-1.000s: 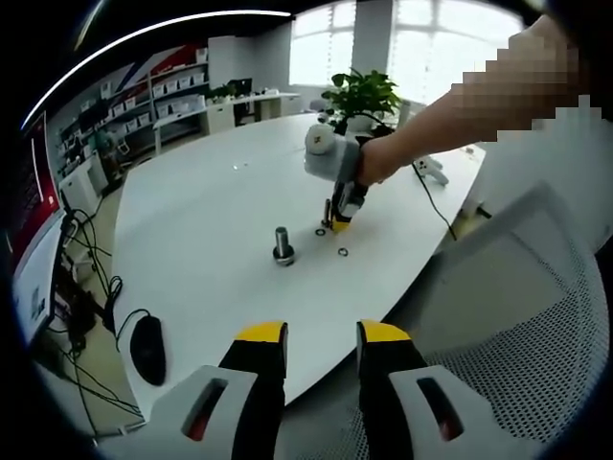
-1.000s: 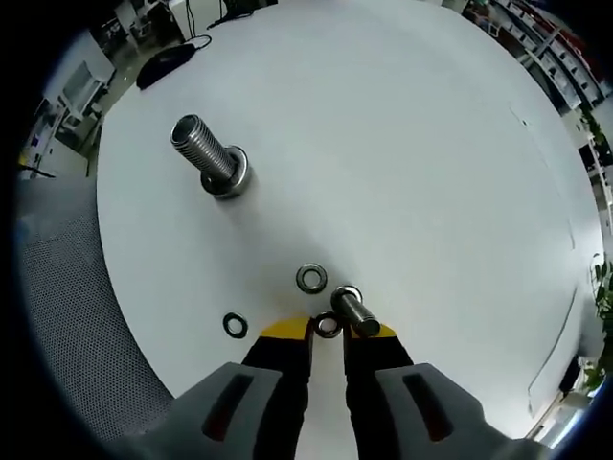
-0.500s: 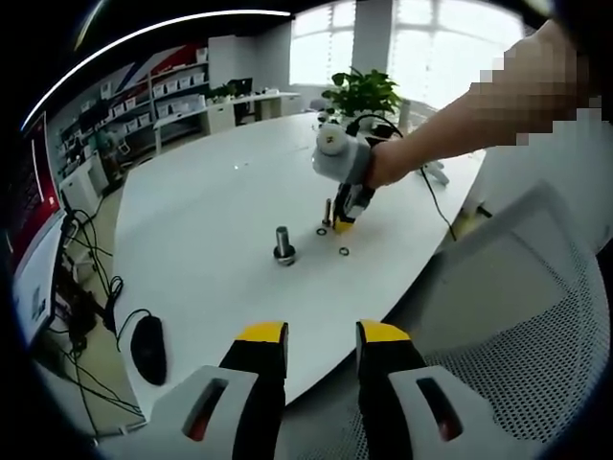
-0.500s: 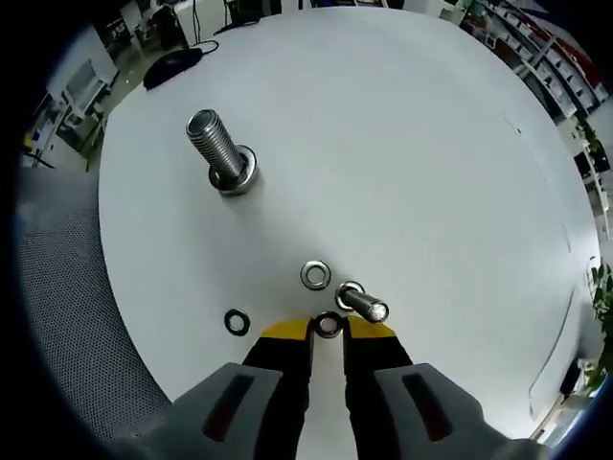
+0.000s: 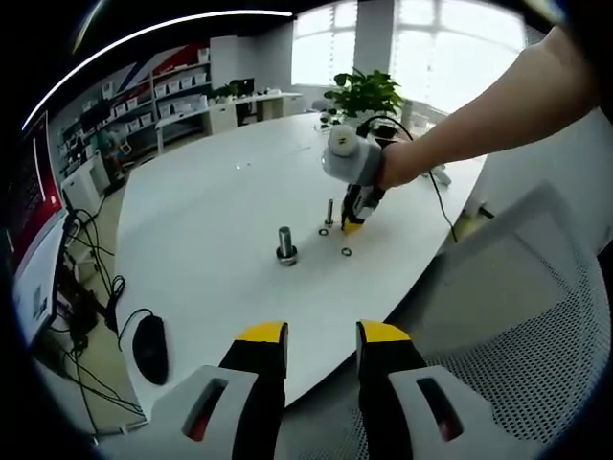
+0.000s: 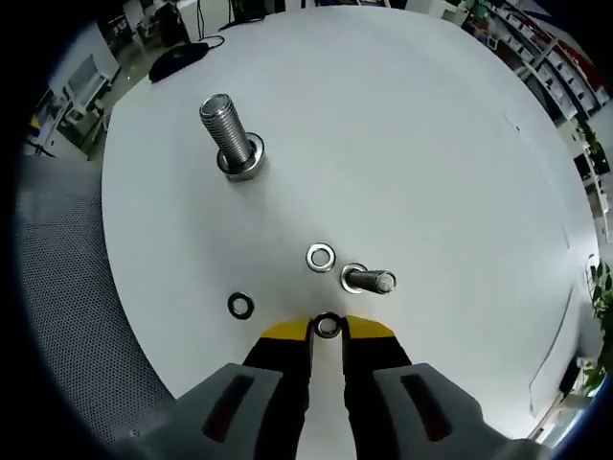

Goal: Place the washer onto the threaded stud by aligning its center hole with the stud, sliding it down to the base, and recovering from edge contact or off-axis alignment until the washer reaches the visible bottom stop.

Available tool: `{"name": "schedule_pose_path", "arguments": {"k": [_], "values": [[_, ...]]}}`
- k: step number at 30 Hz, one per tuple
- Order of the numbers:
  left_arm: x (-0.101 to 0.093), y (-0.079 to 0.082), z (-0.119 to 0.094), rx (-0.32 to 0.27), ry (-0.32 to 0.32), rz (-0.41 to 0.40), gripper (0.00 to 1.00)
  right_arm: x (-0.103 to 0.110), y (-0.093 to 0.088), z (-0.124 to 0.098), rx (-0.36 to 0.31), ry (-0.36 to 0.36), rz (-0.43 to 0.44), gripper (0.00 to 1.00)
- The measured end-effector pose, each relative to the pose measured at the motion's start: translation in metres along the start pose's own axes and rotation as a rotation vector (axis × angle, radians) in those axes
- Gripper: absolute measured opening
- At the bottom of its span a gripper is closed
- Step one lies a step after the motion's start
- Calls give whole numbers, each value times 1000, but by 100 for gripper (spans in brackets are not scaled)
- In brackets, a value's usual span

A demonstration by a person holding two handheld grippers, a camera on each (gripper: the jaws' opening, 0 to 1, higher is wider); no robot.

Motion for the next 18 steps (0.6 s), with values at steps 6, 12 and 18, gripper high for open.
{"name": "schedule_pose_path", "arguments": {"k": [6,12,18], "values": [[0,0,0,3,2,4,27,-4,-4,-11,-23,-3,21,13],[0,0,0,5,4,6,27,-11,0,-25,-64,-21,29,14],[-1,0,0,4,6,9,27,-14,4,-38,-98,-31,32,14]]}}
Point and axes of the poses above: the point that each gripper's makers call its tool centre point, and the gripper's own axes: z roughly forward along the fingers, x roughly to its left, y roughly out of its top, the point moved 7 cm from there along -z, roughly backward along the fingers, and after that the axes turned 11 degrees about x, right-handed, at the moved point
